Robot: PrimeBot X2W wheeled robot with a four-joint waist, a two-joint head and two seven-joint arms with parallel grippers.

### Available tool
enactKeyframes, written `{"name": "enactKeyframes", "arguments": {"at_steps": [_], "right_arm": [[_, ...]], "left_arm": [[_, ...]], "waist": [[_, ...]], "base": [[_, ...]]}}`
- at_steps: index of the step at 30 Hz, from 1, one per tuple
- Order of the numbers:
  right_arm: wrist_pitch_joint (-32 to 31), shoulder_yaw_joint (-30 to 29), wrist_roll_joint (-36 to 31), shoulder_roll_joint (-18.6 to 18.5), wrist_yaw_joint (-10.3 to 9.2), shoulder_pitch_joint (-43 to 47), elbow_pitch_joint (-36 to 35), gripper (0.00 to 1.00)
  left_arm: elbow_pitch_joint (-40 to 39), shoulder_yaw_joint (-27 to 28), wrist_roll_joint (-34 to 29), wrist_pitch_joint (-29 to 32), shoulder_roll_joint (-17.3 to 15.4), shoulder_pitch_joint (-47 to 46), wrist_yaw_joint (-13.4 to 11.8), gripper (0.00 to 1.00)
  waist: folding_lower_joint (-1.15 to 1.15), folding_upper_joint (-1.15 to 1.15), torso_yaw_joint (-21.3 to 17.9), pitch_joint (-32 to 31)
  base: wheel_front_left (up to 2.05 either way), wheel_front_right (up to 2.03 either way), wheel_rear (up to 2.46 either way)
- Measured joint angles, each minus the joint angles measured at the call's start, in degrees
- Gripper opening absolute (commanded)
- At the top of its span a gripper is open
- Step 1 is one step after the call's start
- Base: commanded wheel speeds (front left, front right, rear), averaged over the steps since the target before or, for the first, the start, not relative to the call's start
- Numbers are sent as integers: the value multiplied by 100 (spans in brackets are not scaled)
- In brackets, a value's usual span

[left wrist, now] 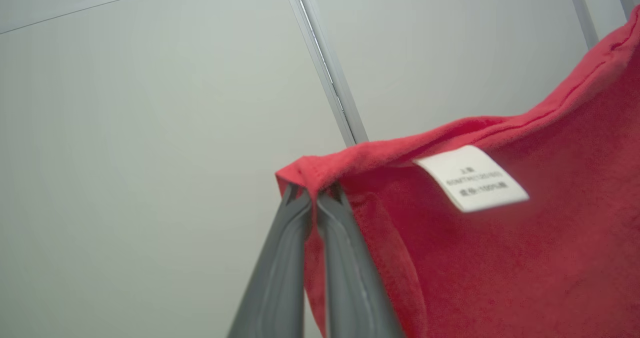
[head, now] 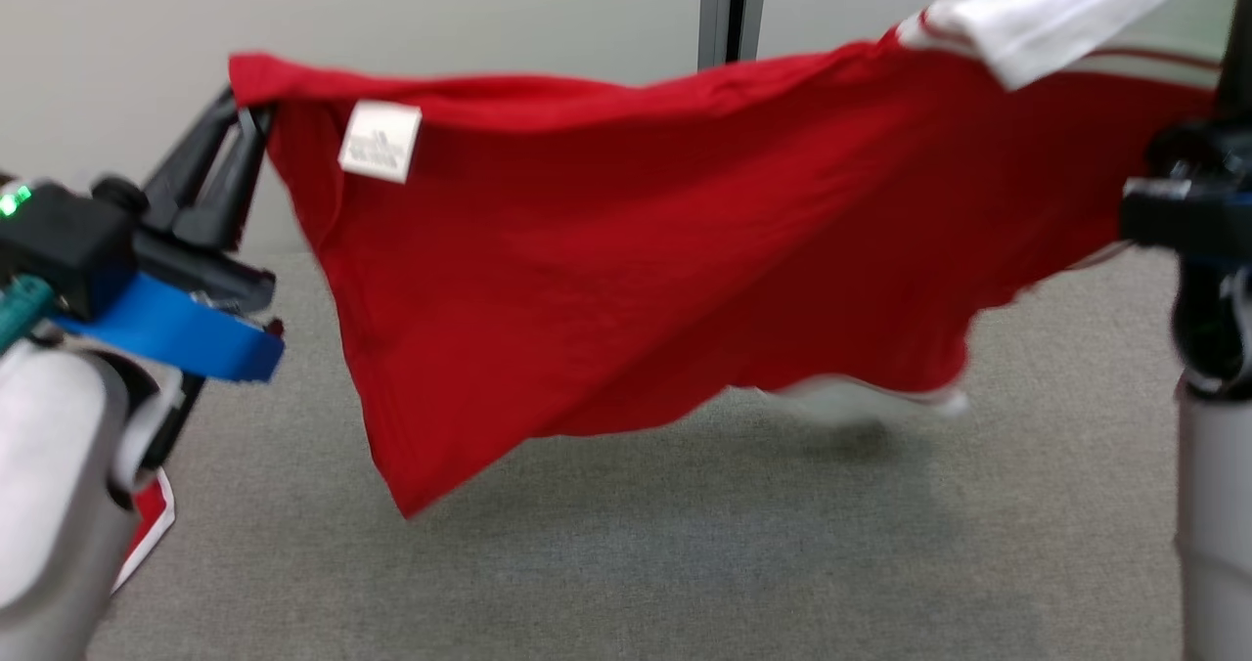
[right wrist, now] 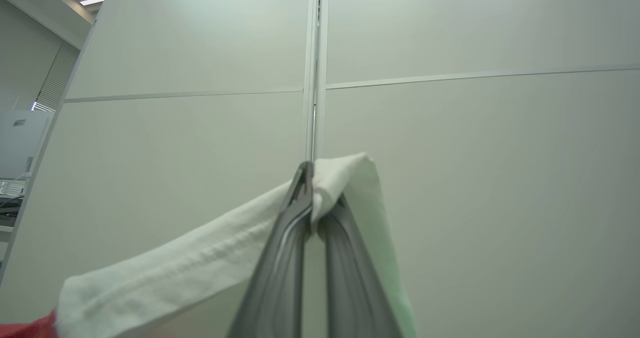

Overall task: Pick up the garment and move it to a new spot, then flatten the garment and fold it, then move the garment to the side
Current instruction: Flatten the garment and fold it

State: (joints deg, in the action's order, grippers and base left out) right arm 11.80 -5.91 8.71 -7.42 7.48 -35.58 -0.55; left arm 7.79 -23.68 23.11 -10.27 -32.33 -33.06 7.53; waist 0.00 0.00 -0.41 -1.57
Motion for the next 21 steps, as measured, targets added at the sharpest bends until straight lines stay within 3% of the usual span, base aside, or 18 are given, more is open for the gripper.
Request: {"name": "enactKeyframes", "arguments": {"at_steps": [5, 11, 21], "right_arm": [[-437, 259, -170, -394, 0, -852, 160, 0], [-668, 594, -510, -339, 1, -1612, 871, 0], [-2, -254, -1794, 169, 2, -3429, 1947, 0]], "left_arm": [[-178, -46, 345, 648, -226, -508, 0, 0], [49, 86, 560, 891, -289, -942, -1, 0], [1316, 313, 356, 43, -75, -2597, -18, 0]], "waist": [[0, 0, -52, 172], [1, 0, -194, 751], [2, 0, -199, 1814]], "base": [[0, 0, 0], [0, 0, 0], [0, 0, 0]]}}
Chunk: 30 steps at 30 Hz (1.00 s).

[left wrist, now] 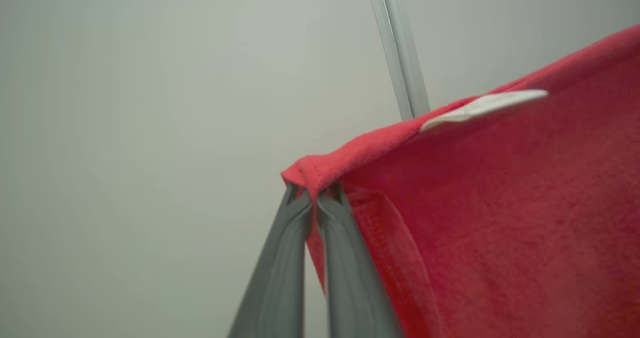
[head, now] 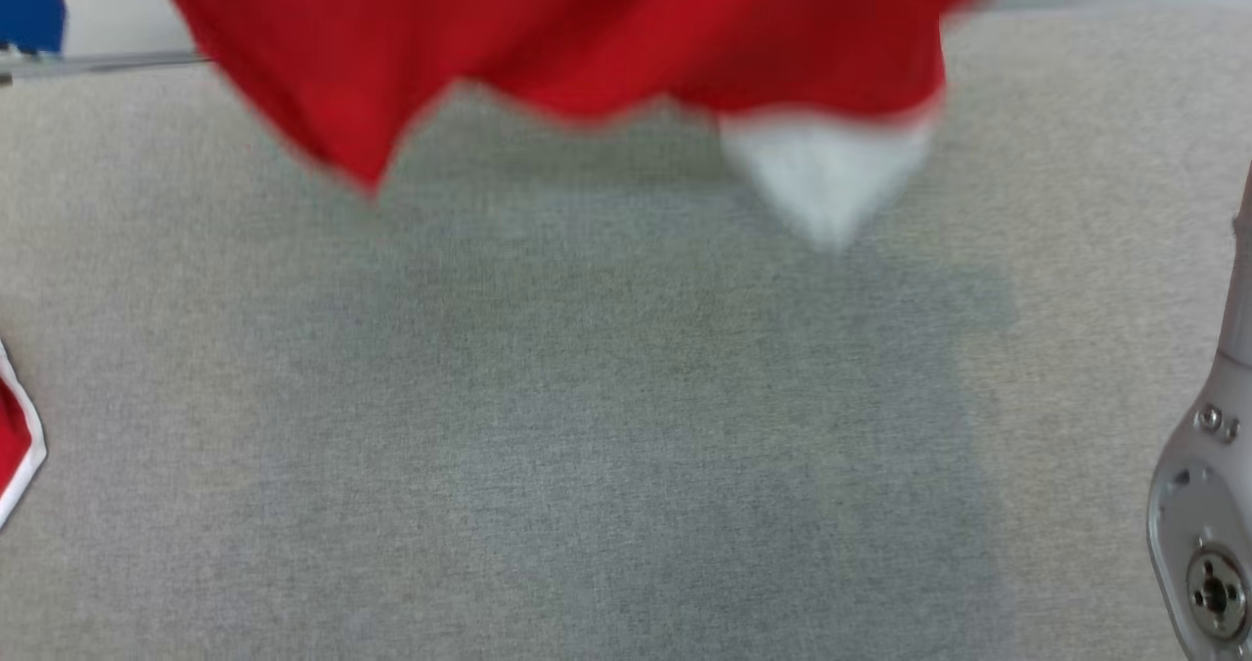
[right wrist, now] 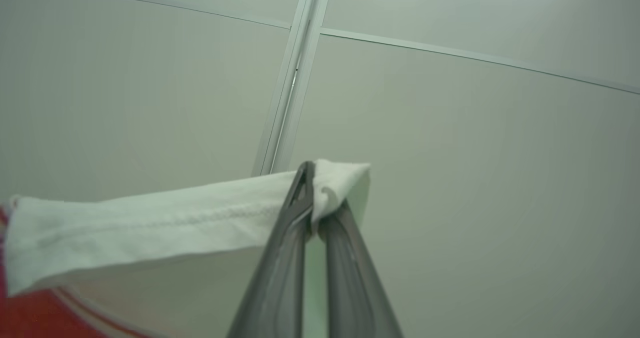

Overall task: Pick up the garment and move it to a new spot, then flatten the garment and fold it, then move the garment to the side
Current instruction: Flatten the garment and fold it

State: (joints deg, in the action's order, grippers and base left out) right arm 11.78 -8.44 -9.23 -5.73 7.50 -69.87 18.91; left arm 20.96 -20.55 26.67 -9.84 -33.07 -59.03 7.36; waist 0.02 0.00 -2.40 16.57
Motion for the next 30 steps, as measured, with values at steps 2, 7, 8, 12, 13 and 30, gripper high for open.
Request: {"name": "enactKeyframes", "arguments": {"at_steps": [2, 7, 8, 12, 13, 30], "right_arm": [[93, -179, -88, 85, 0, -121, 88, 0], [249, -312, -118, 187, 1, 476, 234, 0], [252, -323, -71, 192, 1, 757, 242, 0], [302, -359, 214, 265, 4, 2113, 232, 0], [308, -393, 339, 281, 5, 2491, 234, 0], [319, -165, 2412, 302, 4, 6647, 371, 0]], "left_arm": [[235, -29, 1, -135, 47, -146, 1, 0], [717, -287, 135, -368, 126, 122, 10, 0], [816, -328, 177, -407, 135, 308, 11, 0], [1199, -447, 419, -499, 311, 1287, 20, 0], [1281, -464, 481, -508, 394, 1552, 21, 0], [1381, 35, 137, -516, 1819, 5289, 23, 0]], "waist": [[0, 0, 35, 89], [-1, 0, -3, 106], [-1, 0, -17, 93], [-2, 0, -59, 21], [-1, 0, -61, -2], [-4, 0, 10, -909]], "base": [[0, 0, 0], [0, 0, 0], [0, 0, 0], [0, 0, 0], [0, 0, 0], [0, 0, 0]]}}
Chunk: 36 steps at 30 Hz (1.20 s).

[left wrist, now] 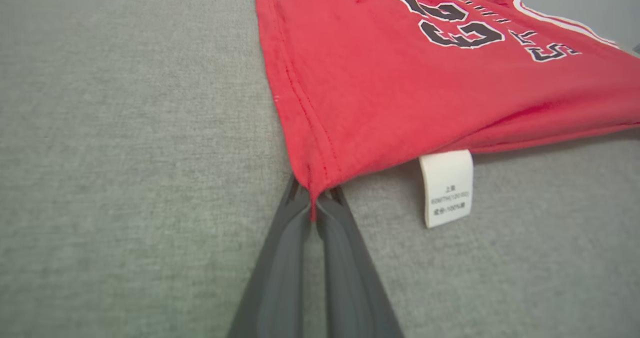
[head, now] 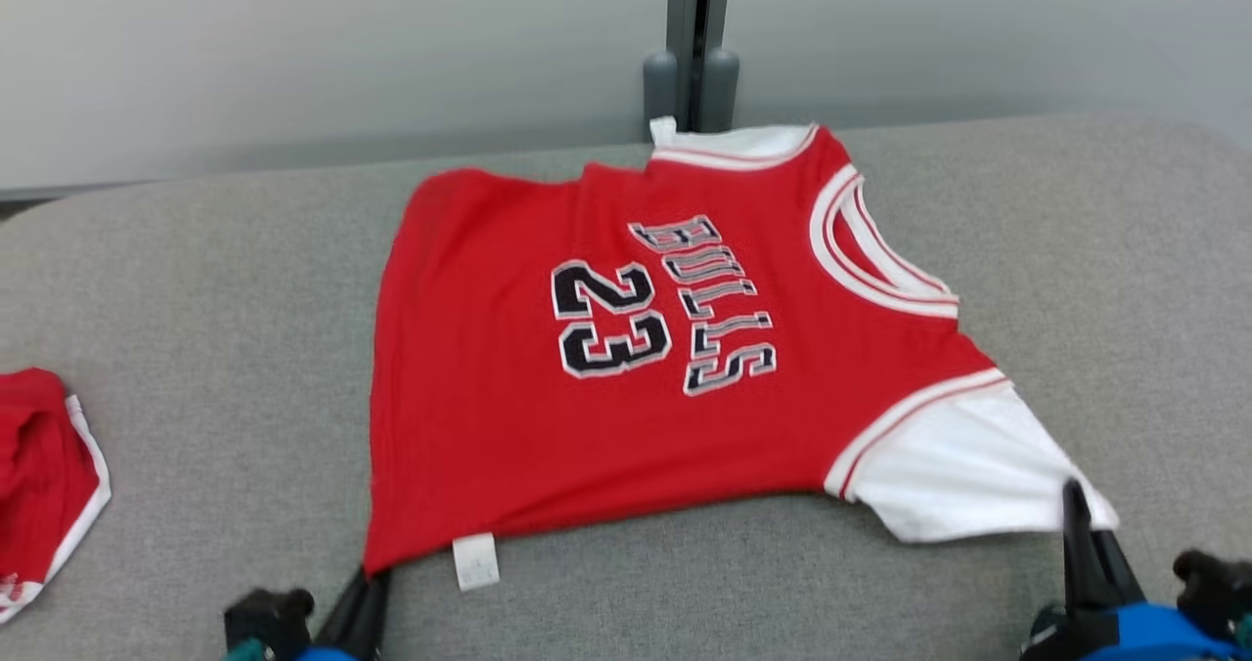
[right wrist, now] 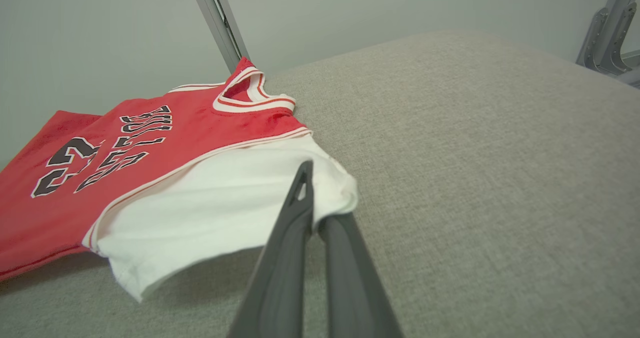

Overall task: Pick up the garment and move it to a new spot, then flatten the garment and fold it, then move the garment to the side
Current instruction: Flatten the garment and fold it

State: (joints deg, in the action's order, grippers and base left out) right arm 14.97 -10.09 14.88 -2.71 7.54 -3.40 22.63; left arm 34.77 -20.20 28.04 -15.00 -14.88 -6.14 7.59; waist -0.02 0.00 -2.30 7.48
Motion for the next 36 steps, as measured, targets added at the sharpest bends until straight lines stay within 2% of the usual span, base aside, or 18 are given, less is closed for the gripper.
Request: {"name": "enactKeyframes", "arguments": {"at_steps": [12, 18, 21, 25, 26, 29, 36], "right_arm": [[0, 46, 299, -2, -1, 1294, -30, 0], [0, 44, 394, -3, -2, 1353, -368, 0], [1, -1, 494, -9, -4, 927, -667, 0], [2, 107, 446, -9, -4, 346, -667, 0], [2, 207, 280, -8, -4, -207, -506, 0], [4, 224, 48, -8, -4, -900, -225, 0], [7, 163, -357, -7, -4, -1851, 374, 0]], "left_arm": [[-211, 234, -379, 0, 337, 983, -1, 0], [-794, 458, -443, 0, 454, 1122, -1, 0], [-1235, 548, -350, -1, 527, 860, -1, 0], [-1296, 389, -328, -1, 477, 424, -2, 0], [-1192, 312, -260, -1, 445, 78, -2, 0], [-928, 220, -208, -5, 386, -341, -3, 0], [-547, 81, -137, -5, 232, -977, -3, 0]], "waist": [[0, 0, 90, -670], [1, 0, 87, -645], [2, 0, 102, -462], [2, 0, 133, -230], [3, 0, 141, -39], [2, 0, 149, 189], [3, 0, 181, 554]], "base": [[0, 0, 0], [0, 0, 0], [0, 0, 0], [0, 0, 0], [0, 0, 0], [0, 0, 0], [0, 0, 0]]}}
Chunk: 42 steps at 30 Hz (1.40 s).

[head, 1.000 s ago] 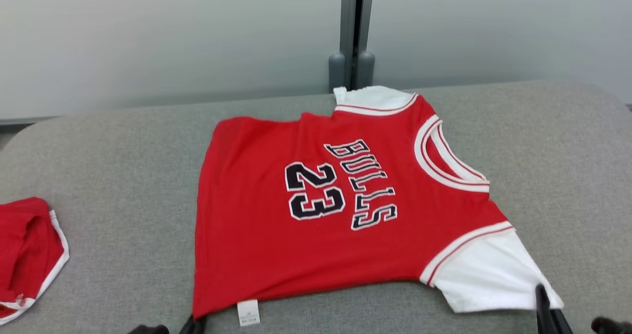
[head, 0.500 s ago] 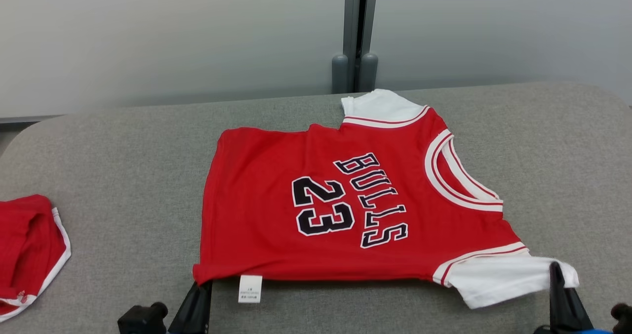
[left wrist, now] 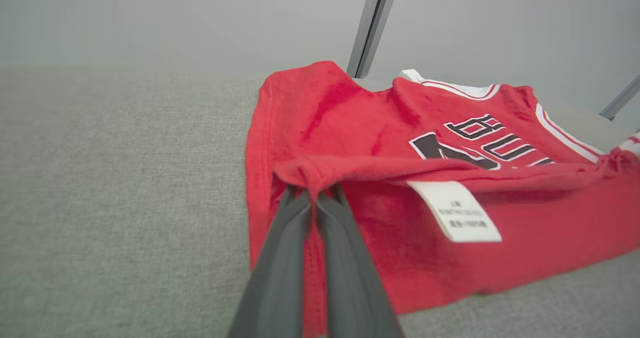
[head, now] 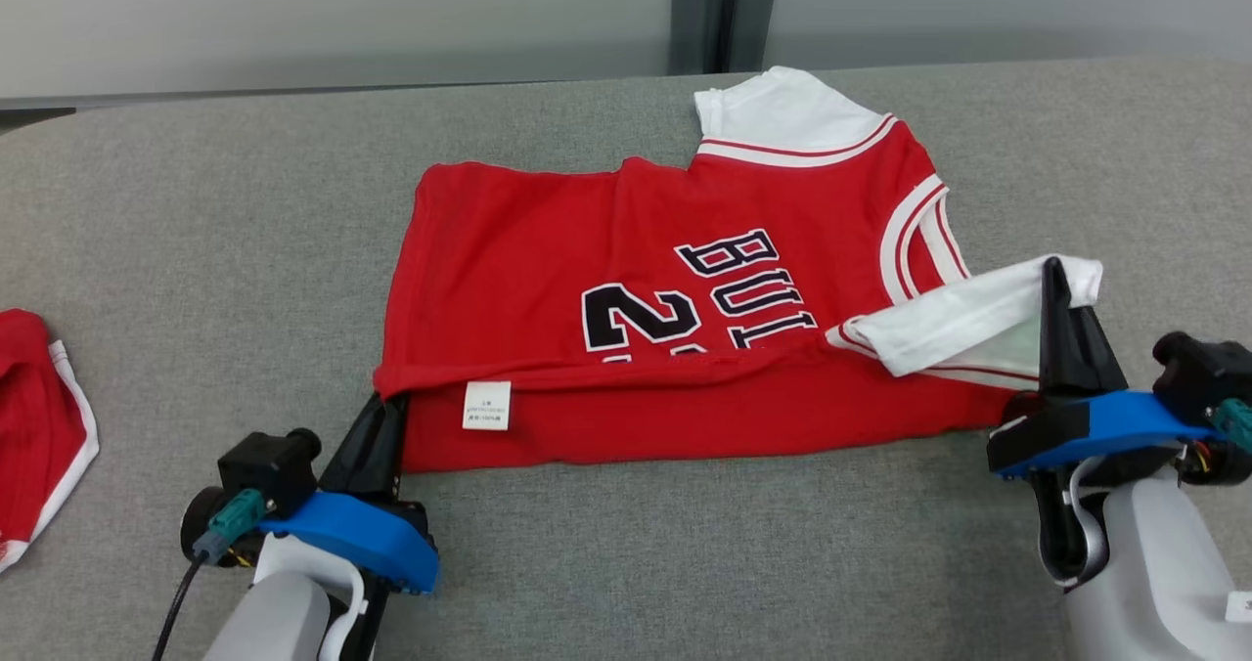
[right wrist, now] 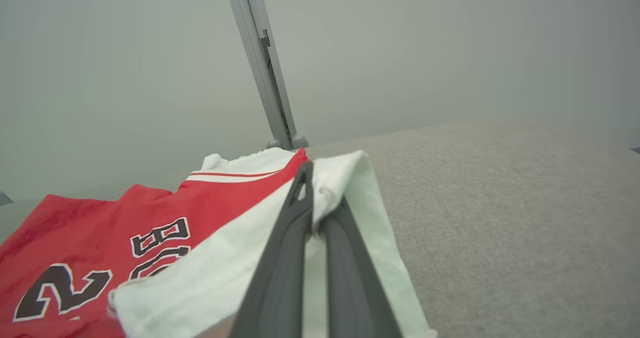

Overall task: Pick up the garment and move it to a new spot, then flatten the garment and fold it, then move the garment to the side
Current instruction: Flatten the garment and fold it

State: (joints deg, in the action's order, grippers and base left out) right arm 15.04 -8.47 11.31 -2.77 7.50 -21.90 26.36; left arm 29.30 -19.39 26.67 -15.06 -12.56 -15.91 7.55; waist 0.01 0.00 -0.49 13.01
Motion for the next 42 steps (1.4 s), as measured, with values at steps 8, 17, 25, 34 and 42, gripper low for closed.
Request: {"name": "enactKeyframes", "arguments": {"at_steps": [8, 17, 25, 34, 42], "right_arm": [[0, -56, -401, -2, 0, -655, 387, 0], [1, -194, -609, -7, -1, -449, 70, 100], [0, 37, -633, -9, -1, 707, -112, 100], [0, 278, -671, -2, -1, 1624, 16, 100], [0, 358, -611, -4, -1, 2043, 122, 100]], "left_arm": [[179, -180, 38, -1, -149, -517, 0, 0], [-69, 723, -313, -1, 94, -322, -70, 100], [-301, 1355, -993, -1, 543, 706, -69, 100], [-342, 1551, -1471, -1, 784, 1518, -45, 100], [-358, 1646, -1619, -1, 924, 1996, -43, 100]], "waist": [[0, 0, 53, 253], [0, 0, 110, 113], [-2, 0, 119, -269], [-2, 0, 96, -794], [-3, 0, 35, -1183]], "base": [[0, 0, 0], [0, 0, 0], [0, 0, 0], [0, 0, 0], [0, 0, 0]]}}
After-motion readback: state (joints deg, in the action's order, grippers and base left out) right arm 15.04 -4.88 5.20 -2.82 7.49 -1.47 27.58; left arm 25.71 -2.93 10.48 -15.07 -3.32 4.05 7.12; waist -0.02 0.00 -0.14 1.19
